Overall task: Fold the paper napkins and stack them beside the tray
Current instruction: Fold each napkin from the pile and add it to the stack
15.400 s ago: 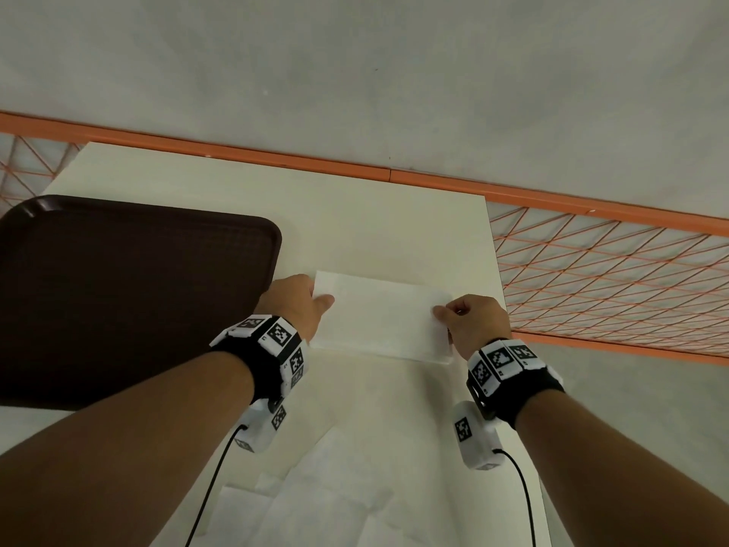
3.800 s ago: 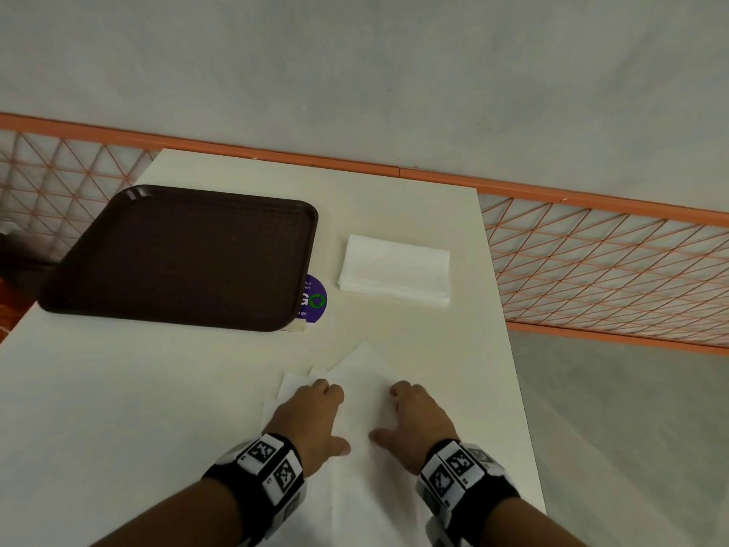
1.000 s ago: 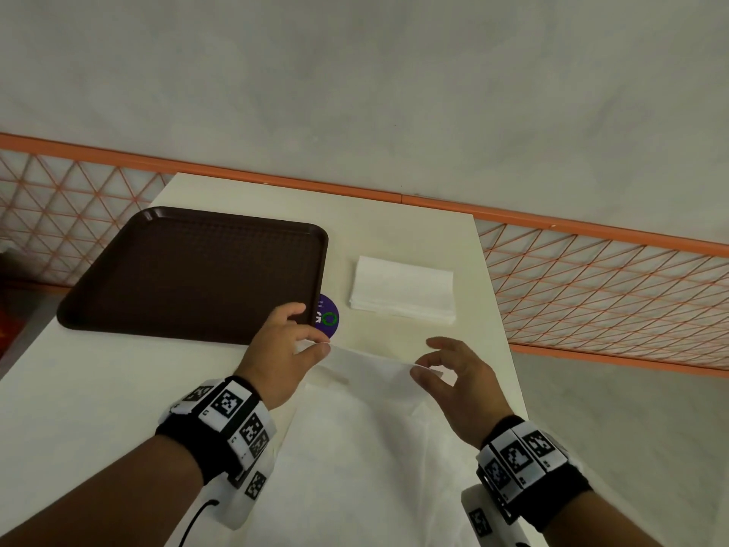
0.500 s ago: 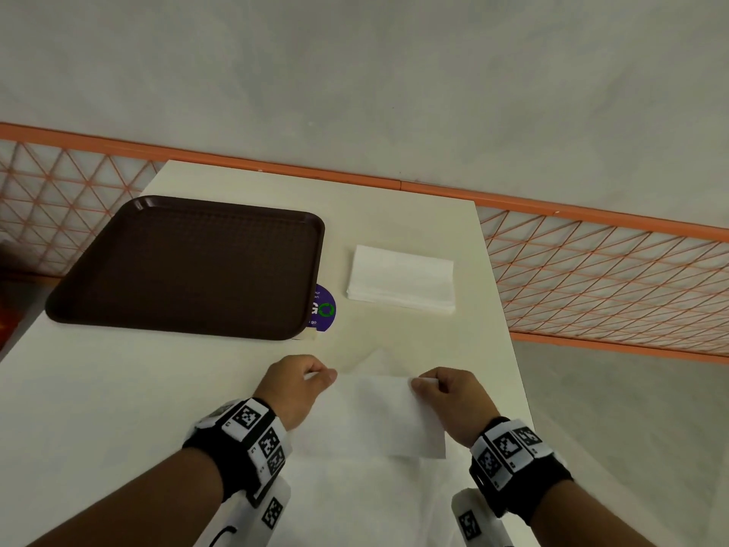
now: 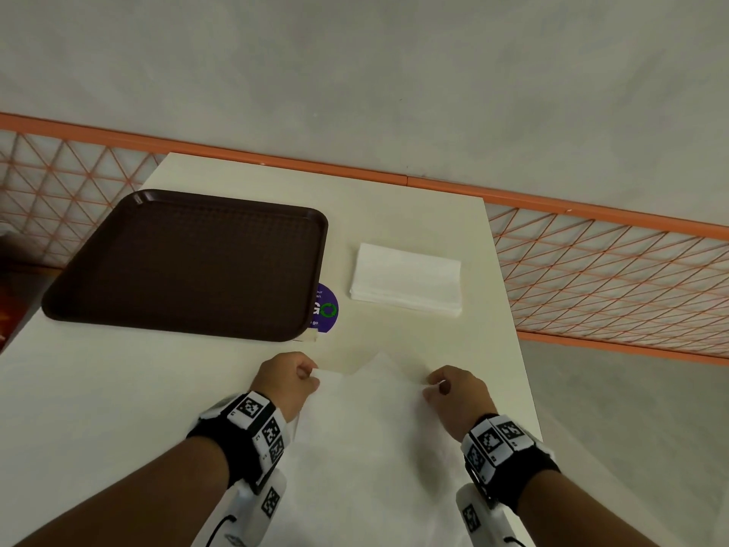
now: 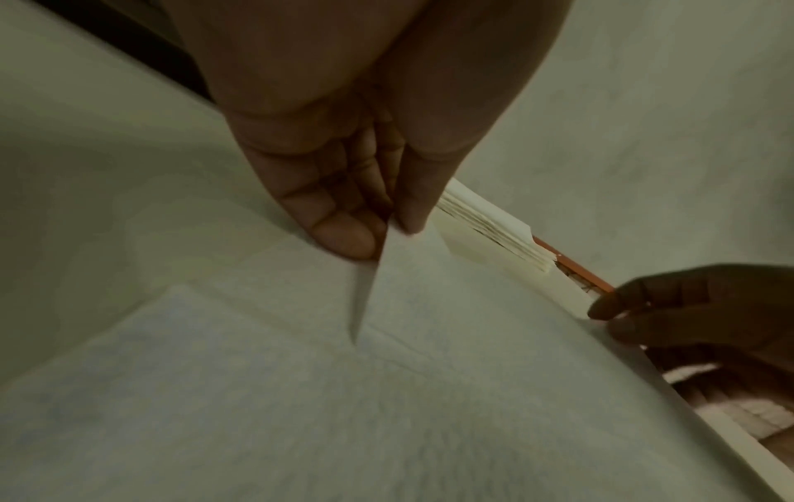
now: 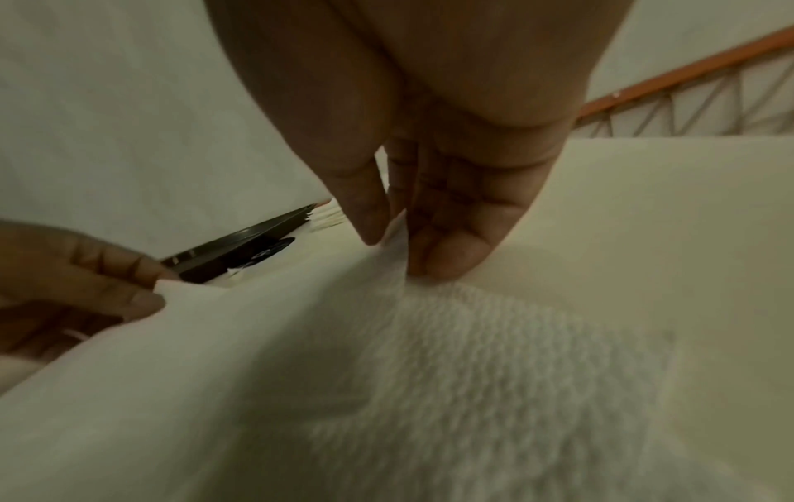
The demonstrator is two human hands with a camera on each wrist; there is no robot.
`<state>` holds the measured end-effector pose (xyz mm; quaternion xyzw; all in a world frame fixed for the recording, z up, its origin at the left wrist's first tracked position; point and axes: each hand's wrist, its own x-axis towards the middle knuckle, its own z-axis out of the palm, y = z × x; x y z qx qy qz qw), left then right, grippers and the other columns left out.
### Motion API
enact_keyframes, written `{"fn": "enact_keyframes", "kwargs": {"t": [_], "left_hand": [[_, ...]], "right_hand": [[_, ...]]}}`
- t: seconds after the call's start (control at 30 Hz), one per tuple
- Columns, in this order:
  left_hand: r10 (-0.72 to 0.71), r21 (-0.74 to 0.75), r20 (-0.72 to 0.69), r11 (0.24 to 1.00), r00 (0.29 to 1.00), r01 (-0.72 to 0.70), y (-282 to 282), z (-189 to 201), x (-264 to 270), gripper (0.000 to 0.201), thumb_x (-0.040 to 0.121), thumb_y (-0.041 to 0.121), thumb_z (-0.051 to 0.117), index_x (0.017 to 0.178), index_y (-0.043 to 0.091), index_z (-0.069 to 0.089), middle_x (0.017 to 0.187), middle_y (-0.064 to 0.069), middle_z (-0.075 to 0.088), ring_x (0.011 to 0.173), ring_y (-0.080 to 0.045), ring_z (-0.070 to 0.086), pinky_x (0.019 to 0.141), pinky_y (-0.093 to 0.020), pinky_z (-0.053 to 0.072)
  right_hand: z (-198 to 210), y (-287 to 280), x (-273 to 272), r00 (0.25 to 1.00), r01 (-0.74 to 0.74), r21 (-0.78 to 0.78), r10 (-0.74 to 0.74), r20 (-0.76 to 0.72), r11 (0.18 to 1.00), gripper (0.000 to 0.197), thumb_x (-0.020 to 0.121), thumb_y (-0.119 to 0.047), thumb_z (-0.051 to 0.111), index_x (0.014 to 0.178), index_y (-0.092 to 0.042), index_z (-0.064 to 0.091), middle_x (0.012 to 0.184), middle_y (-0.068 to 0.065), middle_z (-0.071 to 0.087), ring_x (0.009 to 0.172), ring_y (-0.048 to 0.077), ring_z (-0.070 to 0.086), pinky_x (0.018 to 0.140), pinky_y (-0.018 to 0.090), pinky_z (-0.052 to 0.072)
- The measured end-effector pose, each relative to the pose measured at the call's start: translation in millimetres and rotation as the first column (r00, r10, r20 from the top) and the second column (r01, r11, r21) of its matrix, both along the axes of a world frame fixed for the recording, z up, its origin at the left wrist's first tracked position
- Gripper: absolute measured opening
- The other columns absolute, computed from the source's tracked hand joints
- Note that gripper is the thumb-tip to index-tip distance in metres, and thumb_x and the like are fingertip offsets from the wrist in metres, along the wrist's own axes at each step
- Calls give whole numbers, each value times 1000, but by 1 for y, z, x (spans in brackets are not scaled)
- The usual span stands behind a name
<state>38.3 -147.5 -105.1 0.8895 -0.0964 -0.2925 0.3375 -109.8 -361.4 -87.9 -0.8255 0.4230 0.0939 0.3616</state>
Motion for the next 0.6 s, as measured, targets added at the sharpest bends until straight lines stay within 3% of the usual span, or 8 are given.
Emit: {"fn": "enact_keyframes", "kwargs": {"t": [0.07, 0.13, 0.2, 0.27, 0.33, 0.47, 0.6], "left_hand": [[-40, 41, 47, 998, 998, 38, -2, 1, -1, 17, 86, 14, 65, 103, 16, 67, 87, 2, 66, 85, -19, 64, 83, -32, 54], [-83, 89, 110, 993, 990, 74, -3, 1, -2, 25, 87, 16, 64, 112, 18, 64, 91, 5, 63, 91, -17, 62, 88, -30, 51], [-172, 143, 183, 979, 968, 147, -5, 4, -6, 36, 90, 18, 61, 125, 21, 56, 108, 3, 59, 103, -16, 58, 94, -30, 48], [-322, 223, 265, 938, 909, 267, -6, 8, -11, 43, 94, 23, 55, 136, 24, 46, 132, 3, 47, 119, -17, 48, 100, -32, 43], [-497, 296, 318, 861, 807, 414, -9, 11, -17, 46, 96, 30, 49, 141, 25, 40, 143, 5, 36, 129, -18, 37, 105, -33, 37], [-743, 423, 270, 663, 613, 617, -13, 7, -25, 48, 97, 39, 36, 141, 21, 43, 151, 4, 32, 137, -18, 28, 110, -32, 27], [-776, 498, 260, 618, 575, 608, -9, 8, -22, 48, 99, 39, 41, 142, 18, 41, 153, 4, 30, 139, -17, 28, 110, -32, 25]], "right_hand": [[3, 2, 1, 993, -121, -81, 120, -19, 989, 29, 90, -30, 62, 117, -22, 61, 106, -4, 62, 99, 17, 60, 87, 30, 51], [9, 8, 3, 946, -323, -238, 318, -58, 916, 39, 92, -38, 57, 129, -26, 53, 130, -6, 53, 120, 16, 49, 100, 31, 43], [12, 20, 7, 856, -510, -331, 507, -102, 794, 44, 95, -41, 50, 137, -30, 47, 144, -8, 41, 133, 18, 36, 109, 34, 33], [9, 32, 9, 758, -647, -328, 628, -176, 689, 46, 97, -41, 45, 141, -29, 43, 150, -8, 36, 137, 20, 29, 112, 36, 26], [2, 40, 9, 699, -712, -312, 676, -232, 629, 45, 99, -39, 41, 141, -26, 43, 151, -6, 34, 137, 22, 28, 110, 38, 25], [-3, 39, 7, 690, -723, -302, 675, -261, 622, 44, 99, -39, 40, 140, -26, 43, 150, -5, 33, 134, 24, 32, 108, 38, 28], [-1, 23, 2, 707, -707, -308, 636, -309, 637, 46, 99, -40, 39, 142, -24, 40, 149, -4, 33, 132, 24, 34, 109, 38, 30]]}}
